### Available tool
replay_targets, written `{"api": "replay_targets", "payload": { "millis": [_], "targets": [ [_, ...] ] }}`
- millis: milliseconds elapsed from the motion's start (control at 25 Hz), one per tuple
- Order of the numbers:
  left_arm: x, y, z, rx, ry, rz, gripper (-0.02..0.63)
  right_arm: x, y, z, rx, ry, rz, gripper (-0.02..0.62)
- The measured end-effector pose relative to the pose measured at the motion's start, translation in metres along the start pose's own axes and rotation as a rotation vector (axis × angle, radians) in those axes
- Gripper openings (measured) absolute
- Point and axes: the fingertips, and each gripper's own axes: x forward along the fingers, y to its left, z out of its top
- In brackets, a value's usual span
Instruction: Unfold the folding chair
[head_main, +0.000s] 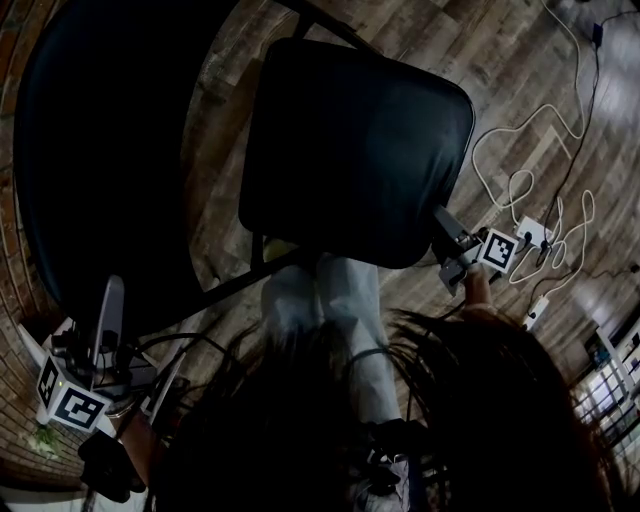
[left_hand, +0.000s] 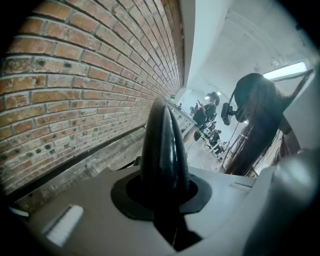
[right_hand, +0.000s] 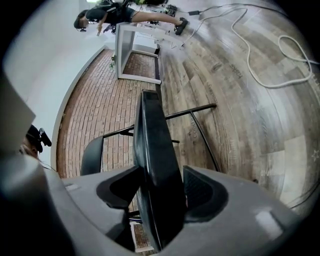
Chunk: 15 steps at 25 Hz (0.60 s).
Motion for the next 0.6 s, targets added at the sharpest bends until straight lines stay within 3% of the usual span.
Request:
{"api": "replay_targets", "payload": {
  "millis": [360,600],
  "targets": [
    [0.0005,0.0006,-0.0018,-0.016,0.006,0.014,0.072,-0.0021,-0.0011,-0.0004,0.011,-0.006,-0.017,0.259],
    [0.0014,0.0013,-0.0025,-0.031,0.014,0.025,0.087,-0.008,-0.0028,-0.0003,0.001,-0.02,-0.107,0.256]
  ]
}}
